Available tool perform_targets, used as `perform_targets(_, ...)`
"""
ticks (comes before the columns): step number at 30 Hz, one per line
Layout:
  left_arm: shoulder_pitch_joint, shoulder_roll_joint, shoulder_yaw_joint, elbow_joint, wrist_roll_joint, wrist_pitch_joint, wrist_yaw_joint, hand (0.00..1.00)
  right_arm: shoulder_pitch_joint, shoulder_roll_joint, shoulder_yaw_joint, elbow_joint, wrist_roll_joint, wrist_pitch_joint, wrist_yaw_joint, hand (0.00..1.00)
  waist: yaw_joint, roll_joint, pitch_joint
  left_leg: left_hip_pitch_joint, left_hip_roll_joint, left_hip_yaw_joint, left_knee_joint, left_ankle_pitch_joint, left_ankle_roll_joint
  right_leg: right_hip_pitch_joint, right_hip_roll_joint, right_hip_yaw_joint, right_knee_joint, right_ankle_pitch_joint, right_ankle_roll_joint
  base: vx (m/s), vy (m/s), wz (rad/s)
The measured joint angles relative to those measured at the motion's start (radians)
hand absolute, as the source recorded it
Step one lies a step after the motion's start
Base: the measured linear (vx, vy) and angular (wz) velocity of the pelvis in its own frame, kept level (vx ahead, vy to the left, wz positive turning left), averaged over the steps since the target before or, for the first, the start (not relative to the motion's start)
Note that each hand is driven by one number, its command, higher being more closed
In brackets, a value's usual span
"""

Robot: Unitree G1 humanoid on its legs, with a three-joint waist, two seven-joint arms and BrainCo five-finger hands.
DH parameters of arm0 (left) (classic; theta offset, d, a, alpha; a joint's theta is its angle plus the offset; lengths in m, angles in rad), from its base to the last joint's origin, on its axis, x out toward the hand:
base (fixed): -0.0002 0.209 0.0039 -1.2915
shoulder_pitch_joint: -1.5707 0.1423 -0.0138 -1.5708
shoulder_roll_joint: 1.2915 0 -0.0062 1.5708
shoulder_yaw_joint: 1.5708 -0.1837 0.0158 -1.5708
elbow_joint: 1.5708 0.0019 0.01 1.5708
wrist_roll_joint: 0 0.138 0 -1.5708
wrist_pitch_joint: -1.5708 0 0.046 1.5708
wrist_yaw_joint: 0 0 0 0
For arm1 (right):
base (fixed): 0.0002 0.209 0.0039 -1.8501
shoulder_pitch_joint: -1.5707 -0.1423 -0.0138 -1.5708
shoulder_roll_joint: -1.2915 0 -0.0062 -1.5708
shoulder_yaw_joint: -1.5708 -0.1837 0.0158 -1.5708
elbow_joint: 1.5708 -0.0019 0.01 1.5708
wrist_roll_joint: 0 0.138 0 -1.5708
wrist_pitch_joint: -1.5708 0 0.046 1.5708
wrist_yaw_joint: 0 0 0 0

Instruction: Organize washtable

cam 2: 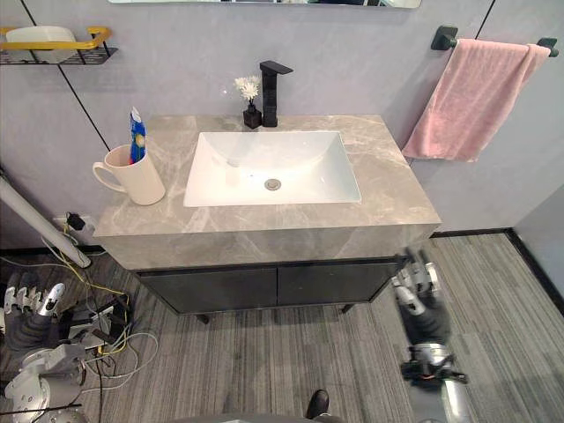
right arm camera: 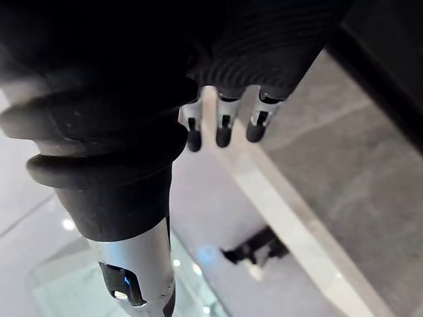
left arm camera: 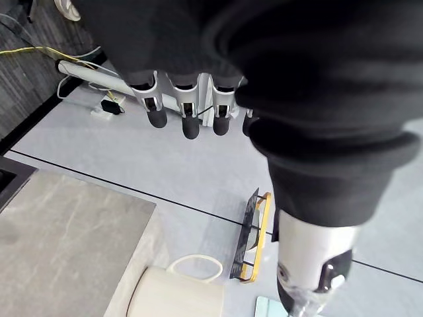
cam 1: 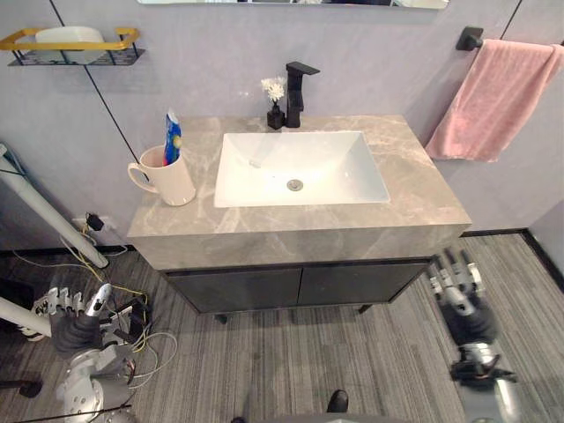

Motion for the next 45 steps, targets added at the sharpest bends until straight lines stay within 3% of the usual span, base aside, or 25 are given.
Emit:
perform_targets(9,0.001,-0.078,-0.074,-0.061,0.000,0.001,-0.001,0.00,0.007,0.056,0.030,0.053,-0.115,0.005,-0.040,0.00,0.001,0.048,0.057,0.013,0.000,-0.001,0.009,-0.010,0.001,0.015,-0.001,-0.001,0.004,0.001,-0.001,0.06,0.028,0.02)
perform_targets(10,0.022,-0.096,-0.122,-0.087,0.000,0.003,-0.018,0.00,-0.009,0.120,-0.037,0.051,-0.134,-0.024,-0.113,0.00,0.021,0.055,0.077,0.038,0.000,0.009,0.014,-0.035,0.009,0.045,-0.001,0.007,0.002,-0.011,0.012,0.00,0.000,0.00)
perform_targets(17,0.022,-0.096,-0.138,-0.087,0.000,0.003,-0.018,0.00,-0.016,0.120,-0.051,0.039,-0.134,-0.024,-0.119,0.00,0.024,0.055,0.077,0.037,0.001,0.014,0.015,-0.035,0.008,0.043,0.000,0.013,0.003,-0.011,0.012,0.00,0.000,-0.02)
perform_targets(28,-0.029,-0.091,-0.210,-0.086,-0.001,0.006,-0.009,0.00,-0.099,0.087,-0.228,0.039,-0.134,-0.065,-0.217,0.00,0.023,0.076,0.098,0.019,0.018,0.059,0.032,-0.046,0.004,0.011,0.018,0.056,0.004,-0.014,0.008,0.00,-0.001,-0.10)
perform_targets(35,-0.107,-0.072,-0.236,-0.087,0.002,0.008,0.004,0.00,-0.103,0.090,-0.215,0.043,-0.135,-0.063,-0.217,0.00,0.025,0.080,0.100,0.019,0.016,0.055,0.022,-0.044,0.003,0.012,0.017,0.053,0.004,-0.015,0.009,0.04,0.019,0.03)
perform_targets(36,-0.117,-0.062,-0.236,-0.087,0.010,0.008,0.006,1.00,-0.103,0.088,-0.204,0.044,-0.134,-0.063,-0.217,0.00,0.025,0.080,0.100,0.020,0.016,0.055,0.020,-0.043,0.001,0.012,0.018,0.053,0.004,-0.015,0.009,0.00,0.000,0.00)
perform_targets(45,-0.234,-0.006,-0.236,-0.086,0.078,0.007,0.055,1.00,-0.100,0.088,-0.153,0.064,-0.135,-0.059,-0.196,0.00,0.024,0.079,0.100,0.028,0.016,0.052,0.011,-0.040,0.000,0.018,0.018,0.051,0.004,-0.015,0.009,0.00,0.000,0.00)
